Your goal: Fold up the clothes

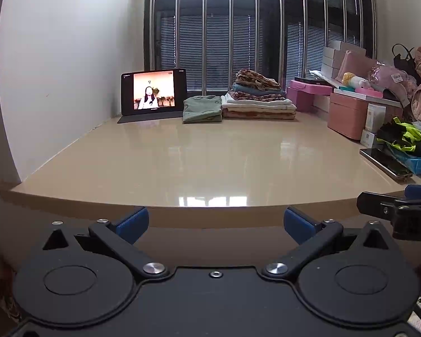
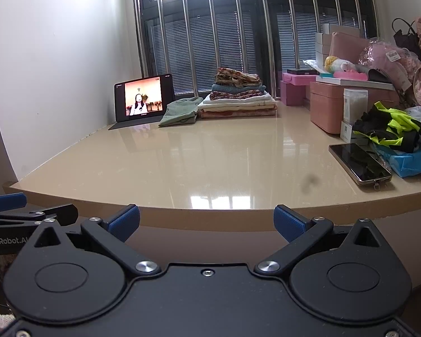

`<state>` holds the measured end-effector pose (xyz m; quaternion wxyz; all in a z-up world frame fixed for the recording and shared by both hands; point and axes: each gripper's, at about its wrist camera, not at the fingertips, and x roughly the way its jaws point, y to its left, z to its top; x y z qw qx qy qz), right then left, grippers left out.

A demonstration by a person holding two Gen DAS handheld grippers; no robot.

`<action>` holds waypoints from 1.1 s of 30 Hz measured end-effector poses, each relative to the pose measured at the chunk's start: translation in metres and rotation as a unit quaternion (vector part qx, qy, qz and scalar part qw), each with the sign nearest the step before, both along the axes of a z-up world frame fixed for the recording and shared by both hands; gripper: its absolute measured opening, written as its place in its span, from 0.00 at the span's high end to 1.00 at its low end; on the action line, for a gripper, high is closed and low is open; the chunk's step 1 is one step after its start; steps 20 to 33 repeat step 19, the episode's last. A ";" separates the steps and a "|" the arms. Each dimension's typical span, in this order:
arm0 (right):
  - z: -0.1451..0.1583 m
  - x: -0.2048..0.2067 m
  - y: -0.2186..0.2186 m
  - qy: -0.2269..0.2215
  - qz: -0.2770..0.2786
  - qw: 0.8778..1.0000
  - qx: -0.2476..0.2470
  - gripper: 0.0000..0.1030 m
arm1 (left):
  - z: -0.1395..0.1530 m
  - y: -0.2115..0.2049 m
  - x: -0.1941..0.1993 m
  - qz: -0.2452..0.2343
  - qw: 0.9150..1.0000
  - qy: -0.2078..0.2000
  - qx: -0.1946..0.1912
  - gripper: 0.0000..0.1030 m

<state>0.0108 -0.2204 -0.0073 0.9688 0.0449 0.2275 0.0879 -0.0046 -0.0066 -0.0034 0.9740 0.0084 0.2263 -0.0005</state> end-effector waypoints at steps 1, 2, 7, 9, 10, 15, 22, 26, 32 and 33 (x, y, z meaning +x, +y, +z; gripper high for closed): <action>0.000 0.000 0.000 0.000 0.000 1.000 0.000 0.00 | 0.000 0.000 0.000 0.000 1.000 0.000 0.000 0.00; 0.000 0.000 0.000 0.001 0.000 1.000 0.000 0.00 | 0.000 0.000 0.000 0.000 1.000 0.000 0.000 0.00; -0.001 0.000 0.000 0.002 0.001 1.000 0.000 0.00 | -0.001 0.000 0.001 0.000 1.000 0.003 0.001 0.00; -0.001 0.000 0.000 0.002 0.001 1.000 0.000 0.00 | 0.000 0.000 0.001 0.000 1.000 0.002 0.003 0.00; -0.001 0.000 0.000 0.003 0.001 1.000 0.000 0.00 | -0.001 -0.001 0.001 0.001 1.000 0.002 0.003 0.00; -0.001 0.000 0.001 0.003 0.002 1.000 0.000 0.00 | -0.001 -0.001 0.002 0.003 1.000 0.006 0.001 0.00; -0.001 0.000 0.001 0.005 0.002 1.000 0.000 0.00 | -0.001 0.001 0.002 0.001 1.000 0.005 -0.004 0.00; -0.001 0.000 0.001 0.005 0.002 1.000 0.000 0.00 | -0.001 0.001 0.002 0.001 1.000 0.005 -0.004 0.00; -0.001 0.000 0.001 0.005 0.002 1.000 0.000 0.00 | -0.001 0.001 0.002 0.001 1.000 0.005 -0.004 0.00; -0.001 0.000 0.001 0.005 0.002 1.000 0.000 0.00 | -0.001 0.001 0.002 0.001 1.000 0.005 -0.004 0.00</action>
